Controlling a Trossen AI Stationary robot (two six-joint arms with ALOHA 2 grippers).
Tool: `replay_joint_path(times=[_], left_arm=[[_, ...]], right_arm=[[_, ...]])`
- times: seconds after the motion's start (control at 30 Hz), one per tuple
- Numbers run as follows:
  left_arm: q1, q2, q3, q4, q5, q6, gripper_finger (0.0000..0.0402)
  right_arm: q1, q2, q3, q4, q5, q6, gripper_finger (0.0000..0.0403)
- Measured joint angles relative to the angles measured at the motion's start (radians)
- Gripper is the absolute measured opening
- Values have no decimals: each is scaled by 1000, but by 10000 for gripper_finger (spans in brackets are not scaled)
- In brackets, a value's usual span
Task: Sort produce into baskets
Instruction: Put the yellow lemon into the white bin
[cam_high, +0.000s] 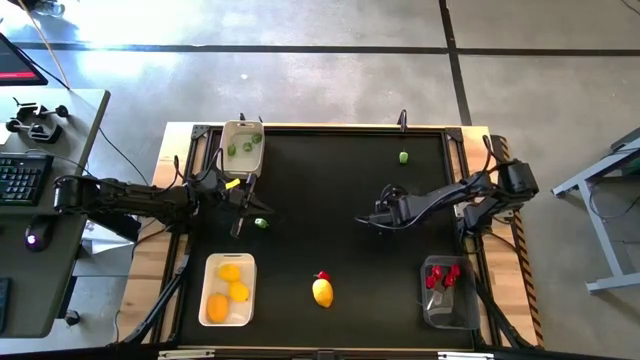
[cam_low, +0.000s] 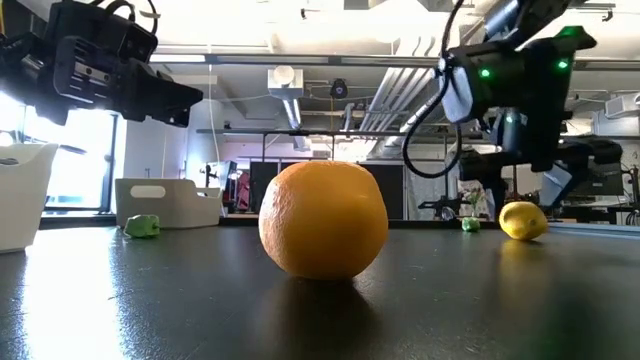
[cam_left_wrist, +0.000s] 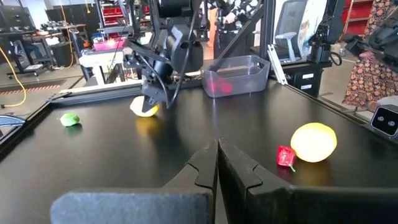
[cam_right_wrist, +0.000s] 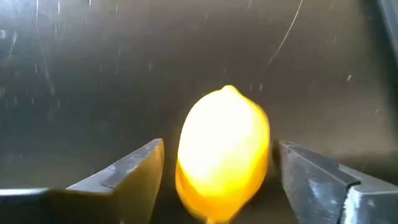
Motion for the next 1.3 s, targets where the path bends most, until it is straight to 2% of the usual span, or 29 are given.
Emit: replay_joint_path(times=[0.13,0.3,0.43,0.63,0.73,0.9,1.07,1.17,1.3], left_arm=[[0,0,0,-2,0,-3,0],[0,0,0,-10,0,-9,0],[0,0,0,-13,0,-9,0],[0,0,0,-13,0,-9,0],[0,0,0,-13,-1,-10,0],[0,0,7,-33,-3,-18,0],[-26,0,41,-87,-21,4,1],[-77,0,46,-87,-124,66,8],[-157,0,47,-85,-229,202,36]], right_arm=[[-30,0,9,-20,17,-12,309],[-50,0,-41,35,-79,-12,303],[-38,0,-67,112,-87,-9,275],[3,-1,-74,126,-56,-20,200],[27,-1,-68,123,-52,-70,193],[59,-15,-6,150,-30,-284,193],[60,-38,31,433,-16,-694,193],[45,-38,33,687,-106,-935,193],[18,-36,34,930,-235,-1131,193]])
